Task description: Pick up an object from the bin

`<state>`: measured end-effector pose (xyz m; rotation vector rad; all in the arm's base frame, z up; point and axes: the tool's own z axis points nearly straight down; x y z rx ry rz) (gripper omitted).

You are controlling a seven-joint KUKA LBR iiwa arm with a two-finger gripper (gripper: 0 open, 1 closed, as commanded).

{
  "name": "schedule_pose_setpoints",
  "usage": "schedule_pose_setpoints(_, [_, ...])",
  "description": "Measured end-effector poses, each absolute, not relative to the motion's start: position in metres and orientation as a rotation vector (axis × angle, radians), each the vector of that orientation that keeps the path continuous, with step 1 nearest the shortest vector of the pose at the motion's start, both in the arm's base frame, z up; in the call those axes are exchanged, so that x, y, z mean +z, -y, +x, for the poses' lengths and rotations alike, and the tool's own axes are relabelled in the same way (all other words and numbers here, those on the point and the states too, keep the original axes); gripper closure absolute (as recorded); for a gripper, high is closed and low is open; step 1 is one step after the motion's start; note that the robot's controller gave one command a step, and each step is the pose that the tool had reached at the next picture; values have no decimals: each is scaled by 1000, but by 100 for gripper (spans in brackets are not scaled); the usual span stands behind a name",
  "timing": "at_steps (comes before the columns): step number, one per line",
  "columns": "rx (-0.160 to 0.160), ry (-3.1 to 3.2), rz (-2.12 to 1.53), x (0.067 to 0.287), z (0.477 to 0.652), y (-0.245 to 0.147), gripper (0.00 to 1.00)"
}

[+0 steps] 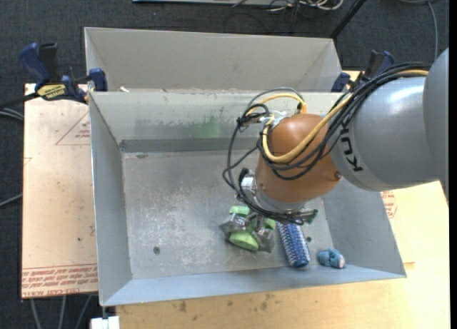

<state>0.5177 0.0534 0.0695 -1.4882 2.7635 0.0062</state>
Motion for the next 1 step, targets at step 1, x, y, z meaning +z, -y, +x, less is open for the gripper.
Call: schedule_pose_setpoints(1, [-3, -2760, -1480, 159, 520, -54, 100])
